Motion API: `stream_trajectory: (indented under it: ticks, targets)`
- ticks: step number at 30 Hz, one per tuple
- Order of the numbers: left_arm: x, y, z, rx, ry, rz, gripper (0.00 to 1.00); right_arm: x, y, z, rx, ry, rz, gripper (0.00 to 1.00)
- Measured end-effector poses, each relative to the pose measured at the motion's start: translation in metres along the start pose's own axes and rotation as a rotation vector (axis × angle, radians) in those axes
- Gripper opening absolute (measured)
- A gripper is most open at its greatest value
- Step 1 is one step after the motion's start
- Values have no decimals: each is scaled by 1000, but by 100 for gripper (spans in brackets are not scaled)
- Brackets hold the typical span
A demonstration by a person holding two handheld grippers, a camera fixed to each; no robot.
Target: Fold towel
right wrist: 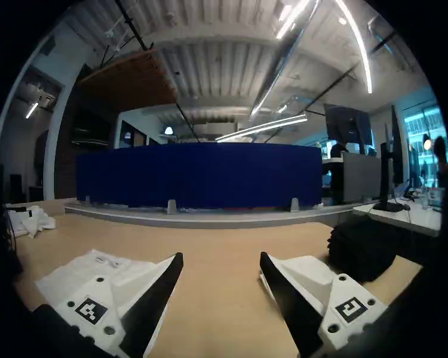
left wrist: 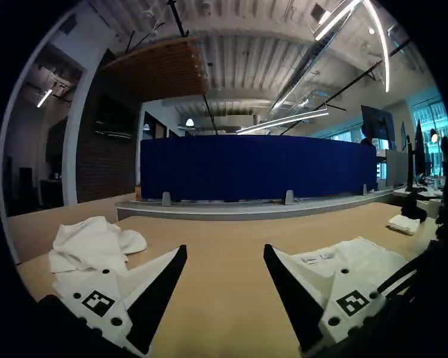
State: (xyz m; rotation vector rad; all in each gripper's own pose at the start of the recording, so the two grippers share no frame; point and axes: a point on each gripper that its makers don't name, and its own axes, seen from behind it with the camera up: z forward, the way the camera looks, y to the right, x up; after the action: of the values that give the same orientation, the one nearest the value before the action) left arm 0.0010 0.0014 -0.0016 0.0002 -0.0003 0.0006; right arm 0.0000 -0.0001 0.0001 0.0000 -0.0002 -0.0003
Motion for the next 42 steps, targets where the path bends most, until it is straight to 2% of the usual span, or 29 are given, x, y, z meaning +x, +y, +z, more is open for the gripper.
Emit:
stream_trajectory:
  ticks: [17,21,26,29,36,42]
  targets:
    - [-1,-1,0,4,0,-1,95,0,-4,1,16,3,1,100]
    - [3,3,0,1,4,3,95,11,0,0,10,24,4,99]
    - [34,10,1,-14,33,4,95,38,9,-6,-25,41,-20,99]
    - [60,14,2,-26,38,-1,95,59,7,-11,-28,37,-37,99]
    - [124,19,-4,-43,38,-1,95,128,4,-22,-27,53,-32,100]
    - [169,21,-8,-54,23,-28,95,179,9,-28,-40,47,-27,99]
